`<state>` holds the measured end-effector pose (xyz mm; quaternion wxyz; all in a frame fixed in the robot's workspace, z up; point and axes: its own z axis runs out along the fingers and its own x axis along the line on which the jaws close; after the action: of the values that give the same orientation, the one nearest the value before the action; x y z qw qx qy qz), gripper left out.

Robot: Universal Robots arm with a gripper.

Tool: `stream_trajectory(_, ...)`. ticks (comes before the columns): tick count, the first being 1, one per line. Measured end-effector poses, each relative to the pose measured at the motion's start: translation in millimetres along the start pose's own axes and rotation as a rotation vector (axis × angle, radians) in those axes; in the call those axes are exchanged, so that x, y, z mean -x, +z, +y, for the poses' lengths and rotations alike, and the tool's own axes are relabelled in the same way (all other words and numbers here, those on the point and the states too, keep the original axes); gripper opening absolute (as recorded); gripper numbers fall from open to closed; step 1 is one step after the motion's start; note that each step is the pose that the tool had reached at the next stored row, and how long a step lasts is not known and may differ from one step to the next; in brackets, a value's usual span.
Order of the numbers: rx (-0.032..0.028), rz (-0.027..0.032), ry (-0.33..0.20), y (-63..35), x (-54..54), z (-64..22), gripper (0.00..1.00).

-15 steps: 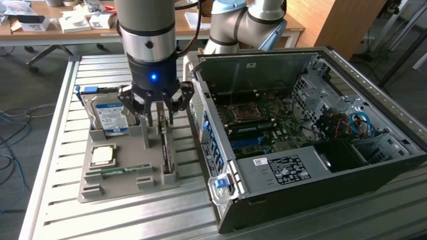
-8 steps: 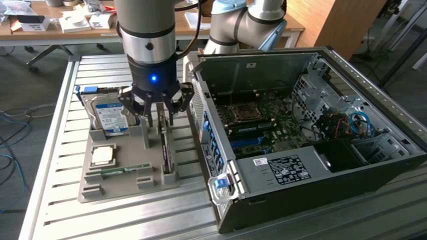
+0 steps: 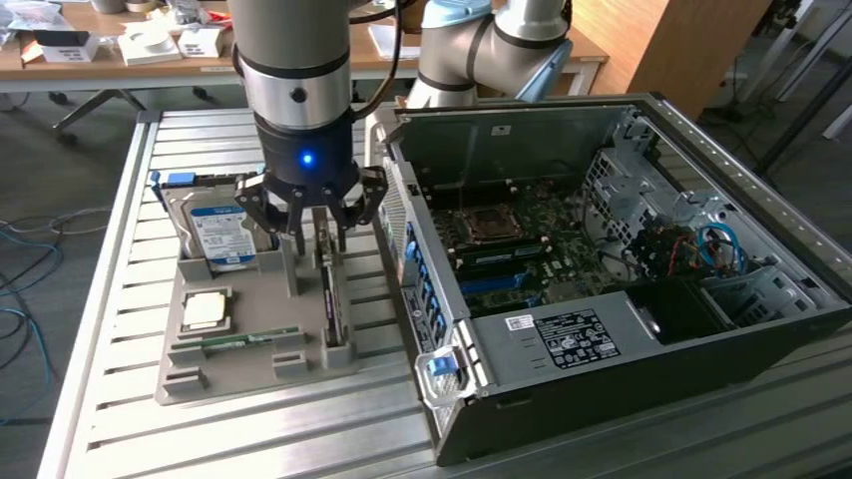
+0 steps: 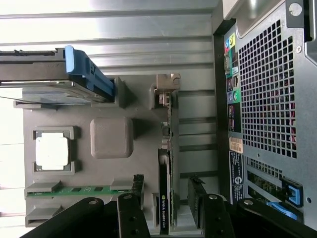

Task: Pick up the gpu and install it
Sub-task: 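Pick up the gpu and move the gpu toward the slot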

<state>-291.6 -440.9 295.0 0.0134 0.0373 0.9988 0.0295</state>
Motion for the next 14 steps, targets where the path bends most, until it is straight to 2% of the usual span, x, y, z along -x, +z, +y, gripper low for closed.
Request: stream_trajectory(14,0.0,0.0001,0.0,1.1,-1.1,-0.2,0.49)
